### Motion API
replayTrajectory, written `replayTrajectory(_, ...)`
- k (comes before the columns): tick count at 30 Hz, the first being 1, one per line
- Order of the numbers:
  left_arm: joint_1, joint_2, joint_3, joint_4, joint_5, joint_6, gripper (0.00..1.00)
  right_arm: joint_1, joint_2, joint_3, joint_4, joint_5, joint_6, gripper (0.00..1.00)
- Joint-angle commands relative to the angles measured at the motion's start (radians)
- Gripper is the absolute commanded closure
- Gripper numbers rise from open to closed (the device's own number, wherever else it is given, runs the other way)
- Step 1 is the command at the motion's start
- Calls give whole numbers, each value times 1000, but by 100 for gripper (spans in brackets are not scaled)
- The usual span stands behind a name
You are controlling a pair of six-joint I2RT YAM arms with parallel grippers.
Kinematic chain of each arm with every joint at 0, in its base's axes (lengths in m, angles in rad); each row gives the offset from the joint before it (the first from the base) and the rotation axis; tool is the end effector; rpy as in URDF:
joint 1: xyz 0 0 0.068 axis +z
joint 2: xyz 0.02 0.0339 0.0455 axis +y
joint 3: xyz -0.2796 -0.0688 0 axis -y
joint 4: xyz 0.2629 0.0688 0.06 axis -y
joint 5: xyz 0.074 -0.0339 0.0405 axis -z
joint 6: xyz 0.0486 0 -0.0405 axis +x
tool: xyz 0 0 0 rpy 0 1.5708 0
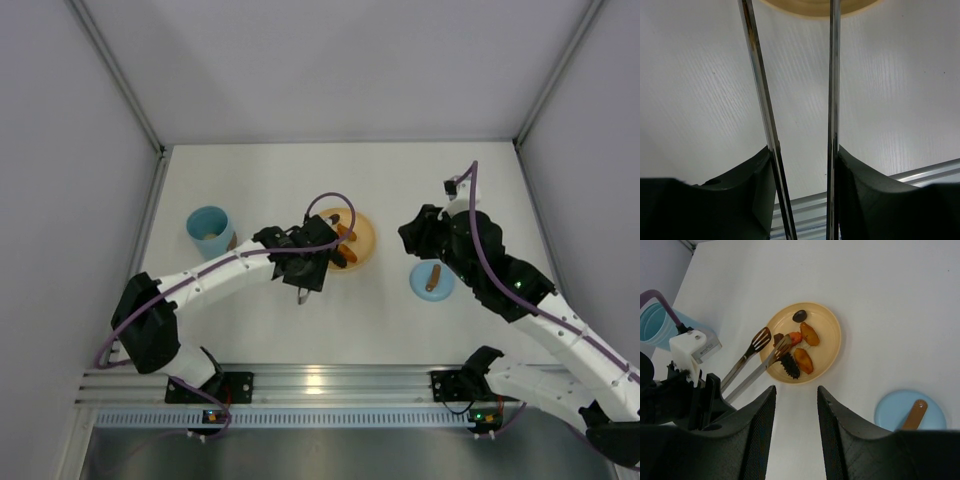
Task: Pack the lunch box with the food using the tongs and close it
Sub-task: Pick up the fake food from the plate.
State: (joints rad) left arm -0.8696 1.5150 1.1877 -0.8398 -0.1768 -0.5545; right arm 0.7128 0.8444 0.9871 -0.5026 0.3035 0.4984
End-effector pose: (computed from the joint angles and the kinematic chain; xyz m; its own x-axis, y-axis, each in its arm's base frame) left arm 0.2133 -0.2394 0.2529 -0.8769 0.2352 -0.4191 0.2892 0.9548 -0.0693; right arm 0.1598 0.1189 0.3769 -0.4312 0.2303 -0.8724 -0.2349 0.9049 0.3549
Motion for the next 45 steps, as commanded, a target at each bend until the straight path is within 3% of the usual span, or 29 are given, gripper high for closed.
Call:
replayTrajectory(1,7,-3,24,44,-32,1,51,11,-15,-7,-8,17,-14,62)
replayTrajectory(23,41,33,1,77,13,16,55,10,1,-7,3,-3,-9,62)
replayTrajectory(29,41,30,-7,82,19,13,60,10,-2,-15,3,-4,-8,63)
replayTrajectory(32,41,24,-7,74,19,15,72,11,-5,-16,3,-4,-8,63)
replayTrajectory(45,41,-42,42,15,-32,13,76,11,-8,-5,-1,-3,-9,63)
